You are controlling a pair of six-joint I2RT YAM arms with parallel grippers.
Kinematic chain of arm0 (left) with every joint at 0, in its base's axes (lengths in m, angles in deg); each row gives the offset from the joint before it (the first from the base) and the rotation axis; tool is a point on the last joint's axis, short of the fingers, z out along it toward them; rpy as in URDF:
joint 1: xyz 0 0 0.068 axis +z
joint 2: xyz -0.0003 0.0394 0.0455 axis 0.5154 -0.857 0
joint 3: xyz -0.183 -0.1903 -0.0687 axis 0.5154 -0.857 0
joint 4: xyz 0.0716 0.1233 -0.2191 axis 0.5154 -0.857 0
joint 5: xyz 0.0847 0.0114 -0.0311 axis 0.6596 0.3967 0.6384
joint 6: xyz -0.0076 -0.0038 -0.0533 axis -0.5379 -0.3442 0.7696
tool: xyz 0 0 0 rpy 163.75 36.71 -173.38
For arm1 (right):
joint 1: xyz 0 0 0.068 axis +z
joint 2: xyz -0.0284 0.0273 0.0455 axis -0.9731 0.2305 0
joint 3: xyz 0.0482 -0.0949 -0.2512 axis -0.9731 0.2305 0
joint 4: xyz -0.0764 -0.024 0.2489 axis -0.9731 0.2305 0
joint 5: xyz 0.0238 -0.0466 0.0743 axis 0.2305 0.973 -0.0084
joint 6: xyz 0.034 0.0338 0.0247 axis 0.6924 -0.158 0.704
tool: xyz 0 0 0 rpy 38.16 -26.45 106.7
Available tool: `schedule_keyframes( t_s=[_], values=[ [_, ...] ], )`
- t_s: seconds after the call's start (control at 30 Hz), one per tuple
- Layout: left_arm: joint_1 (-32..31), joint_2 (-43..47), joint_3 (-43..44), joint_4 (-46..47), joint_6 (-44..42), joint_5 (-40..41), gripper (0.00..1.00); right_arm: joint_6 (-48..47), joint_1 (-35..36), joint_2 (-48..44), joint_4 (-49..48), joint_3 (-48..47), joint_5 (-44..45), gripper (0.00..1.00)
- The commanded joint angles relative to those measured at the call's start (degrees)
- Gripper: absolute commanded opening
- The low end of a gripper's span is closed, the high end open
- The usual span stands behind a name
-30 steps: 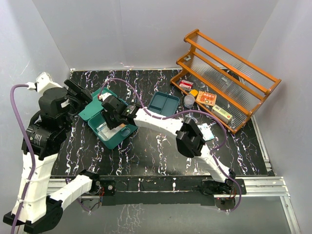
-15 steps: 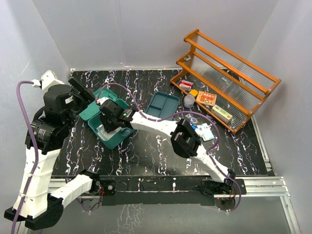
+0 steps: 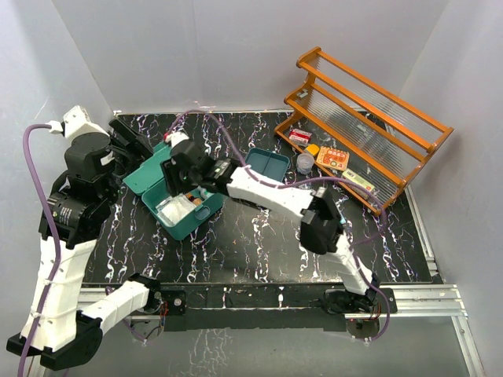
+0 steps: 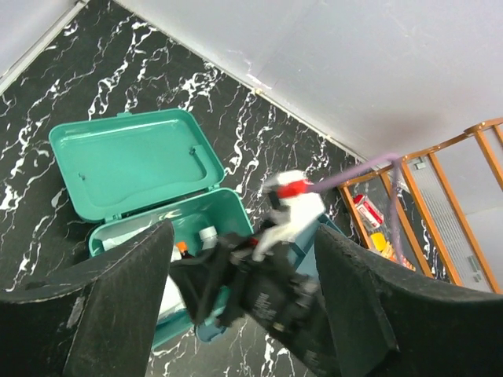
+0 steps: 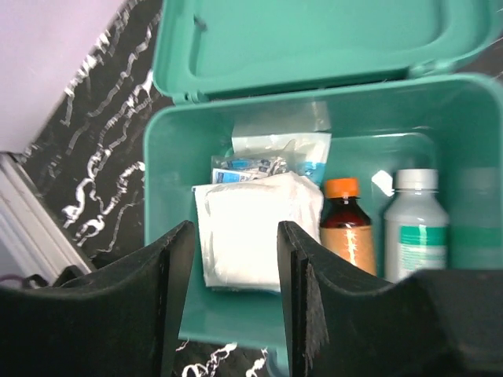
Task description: Organize the medicine kit
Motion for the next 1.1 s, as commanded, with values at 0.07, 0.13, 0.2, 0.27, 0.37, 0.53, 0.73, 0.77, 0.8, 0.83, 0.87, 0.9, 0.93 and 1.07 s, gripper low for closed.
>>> schedule_keyframes(
  t_s=[0.07,0.13,0.2,0.27,0.37,0.53,0.73,0.77,0.8,0.83,0.87,0.9,0.93,1.07],
  values=[
    [-0.02,0.87,-1.93,8.17,-4.86,-1.81,0.73,0.07,-3.88,-16.5,-6.46,11.62,5.55,0.45],
    [-0.05,1.11,-4.04,10.77,-6.05,-3.66,0.75,-0.07,-5.43,-21.28,-6.59,16.99,9.58,0.45],
    [0.0,1.04,-5.93,13.43,-7.84,-6.69,0.79,0.12,-7.23,-26.04,-6.66,23.02,13.48,0.45],
    [-0.06,0.62,-7.39,15.72,-10.37,-9.85,0.85,0.55,-9.57,-31.69,-6.67,29.45,17.99,0.46],
    [0.0,-0.62,-8.66,17.17,-13.01,-11.76,0.98,0.97,-12.55,-39.48,-6.67,39.21,22.37,0.48],
    [-0.07,-2.45,-10.61,20.54,-17.57,-17.02,0.99,-1.04,-17.45,-49.35,-5.18,53.51,25.49,0.55],
    [-0.04,-5.28,-13.41,21.79,-20.96,-30.47,0.99,-10.36,-23.87,-53.79,-4.2,64.52,18.93,0.61],
    [-0.01,-5.98,-14.29,21.86,-21.01,-33.33,0.99,-11.95,-24.62,-53.57,-4.07,65.75,17.87,0.62],
    [0.0,-6.8,-15.16,21.73,-20.86,-35.6,0.99,-13.16,-25.52,-53.07,-3.73,66.58,16.53,0.62],
    [-0.05,-7.47,-15.77,21.74,-20.57,-38.28,0.99,-14.16,-26.45,-52.4,-3.08,67.02,15.52,0.62],
    [-0.01,-8.06,-16.46,22.1,-20.38,-40.22,0.99,-14.93,-27.04,-51.32,-2.72,67.41,15.18,0.63],
    [0.0,-8.46,-17.06,22.8,-20.14,-41.61,0.99,-15.51,-27.77,-50.46,-2.5,67.74,15.13,0.63],
    [-0.06,-8.7,-17.63,23.48,-19.84,-42.38,0.99,-16.11,-28.44,-49.47,-2.28,67.93,15.2,0.63],
    [0.0,-10.2,-17.39,24.15,-19.24,-42.84,0.99,-19.19,-30.88,-45.4,-2.35,67.58,16.66,0.62]
  ],
)
